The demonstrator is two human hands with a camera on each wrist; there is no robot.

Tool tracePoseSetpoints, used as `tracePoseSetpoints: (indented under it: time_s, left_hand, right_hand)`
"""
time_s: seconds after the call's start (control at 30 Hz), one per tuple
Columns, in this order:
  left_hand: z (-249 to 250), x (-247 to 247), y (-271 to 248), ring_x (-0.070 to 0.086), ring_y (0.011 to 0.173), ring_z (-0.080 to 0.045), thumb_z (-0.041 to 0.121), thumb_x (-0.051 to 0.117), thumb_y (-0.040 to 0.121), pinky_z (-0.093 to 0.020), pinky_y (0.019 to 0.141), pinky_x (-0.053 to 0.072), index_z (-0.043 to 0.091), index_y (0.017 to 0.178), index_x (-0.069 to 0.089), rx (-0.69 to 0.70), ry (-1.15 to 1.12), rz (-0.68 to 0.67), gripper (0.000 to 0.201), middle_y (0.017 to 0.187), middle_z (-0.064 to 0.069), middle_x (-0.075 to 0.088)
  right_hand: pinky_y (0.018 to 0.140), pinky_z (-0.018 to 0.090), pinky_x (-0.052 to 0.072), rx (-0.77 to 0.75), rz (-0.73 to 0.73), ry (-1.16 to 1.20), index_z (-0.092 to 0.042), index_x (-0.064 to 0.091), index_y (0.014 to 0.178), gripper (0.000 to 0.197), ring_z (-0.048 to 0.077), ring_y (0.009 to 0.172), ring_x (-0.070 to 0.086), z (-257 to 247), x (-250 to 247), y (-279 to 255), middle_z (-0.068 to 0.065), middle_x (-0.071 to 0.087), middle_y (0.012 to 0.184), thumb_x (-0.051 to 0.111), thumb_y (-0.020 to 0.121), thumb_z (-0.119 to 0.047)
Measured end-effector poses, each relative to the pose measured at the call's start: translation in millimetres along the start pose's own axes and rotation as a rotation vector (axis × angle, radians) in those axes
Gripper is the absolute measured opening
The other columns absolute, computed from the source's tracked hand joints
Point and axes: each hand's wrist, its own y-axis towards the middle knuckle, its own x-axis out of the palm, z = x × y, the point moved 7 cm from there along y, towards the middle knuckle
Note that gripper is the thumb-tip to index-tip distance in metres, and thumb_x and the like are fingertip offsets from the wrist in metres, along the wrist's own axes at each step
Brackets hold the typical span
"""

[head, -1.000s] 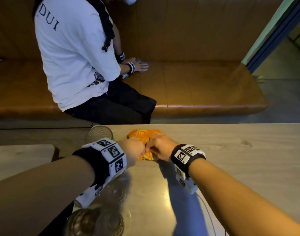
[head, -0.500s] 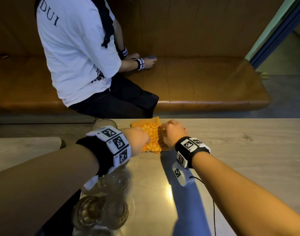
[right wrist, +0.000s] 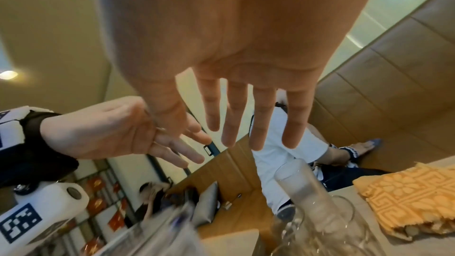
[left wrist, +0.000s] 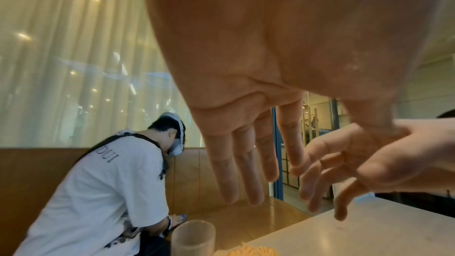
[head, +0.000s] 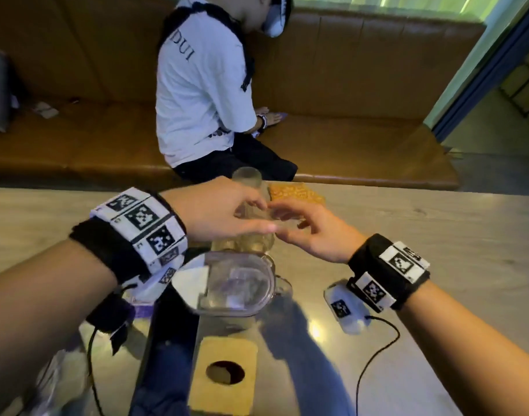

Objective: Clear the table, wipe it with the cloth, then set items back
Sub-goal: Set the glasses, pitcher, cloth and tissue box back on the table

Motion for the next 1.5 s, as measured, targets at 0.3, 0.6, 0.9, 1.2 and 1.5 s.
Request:
tracePoseSetpoints:
  time_s: [0.3, 0.6, 0.9, 1.2, 1.5]
  left_hand:
    - [-47, 100, -90, 0.029, 0.141, -0.012, 0.075, 0.080, 0.045, -0.041, 0.112, 0.037, 0.039, 0.151, 0.001, -0.080, -0.003, -0.038, 0.136, 0.155, 0.019, 0.007]
    - [-59, 114, -92, 0.043, 0.127, -0.017, 0.055, 0.083, 0.060, -0.042, 0.103, 0.044, 0.041, 0.148, 0.014, -0.096, -0.106, 0.186, 0.113, 0.135, 0.013, 0.032]
    - [-28, 119, -80, 0.049, 0.123, -0.020, 0.056, 0.082, 0.063, -0.045, 0.099, 0.047, 0.044, 0.146, 0.017, -0.066, -0.088, 0.176, 0.105, 0.133, 0.013, 0.035]
    - [32, 108, -55, 0.047, 0.125, -0.022, 0.054, 0.081, 0.065, -0.045, 0.100, 0.045, 0.038, 0.149, 0.019, -0.005, -0.015, 0.166, 0.106, 0.135, 0.007, 0.037]
    - [121, 101, -22, 0.042, 0.130, -0.020, 0.045, 0.083, 0.065, -0.040, 0.102, 0.042, 0.035, 0.151, 0.015, 0.117, 0.014, 0.202, 0.110, 0.142, 0.006, 0.036]
  right_hand:
    - [0.112, 0.047, 0.034, -0.027, -0.217, -0.561, -0.026, 0.001, 0.153, 0.133, 0.026, 0.139, 0.023, -31, 101, -32, -0.002, 0.015, 0.155, 0.077, 0.055, -0.073]
    - [0.102, 0.043, 0.043, 0.000, -0.053, -0.552, -0.019, 0.017, 0.151, 0.120, 0.028, 0.125, 0.040, -29, 102, -37, 0.006, 0.034, 0.139, 0.088, 0.059, -0.047]
    - [0.098, 0.045, 0.047, 0.030, -0.017, -0.550, -0.023, 0.019, 0.150, 0.119, 0.025, 0.121, 0.043, -13, 84, -62, 0.002, 0.035, 0.139, 0.088, 0.057, -0.048]
    - [0.095, 0.049, 0.048, 0.067, 0.049, -0.524, -0.026, 0.022, 0.147, 0.117, 0.025, 0.121, 0.043, 2, 39, -104, -0.001, 0.034, 0.140, 0.089, 0.054, -0.048]
    - [0.093, 0.048, 0.048, 0.164, 0.165, -0.548, -0.025, 0.022, 0.149, 0.117, 0.026, 0.120, 0.045, 14, -26, -179, 0.001, 0.038, 0.138, 0.090, 0.056, -0.047]
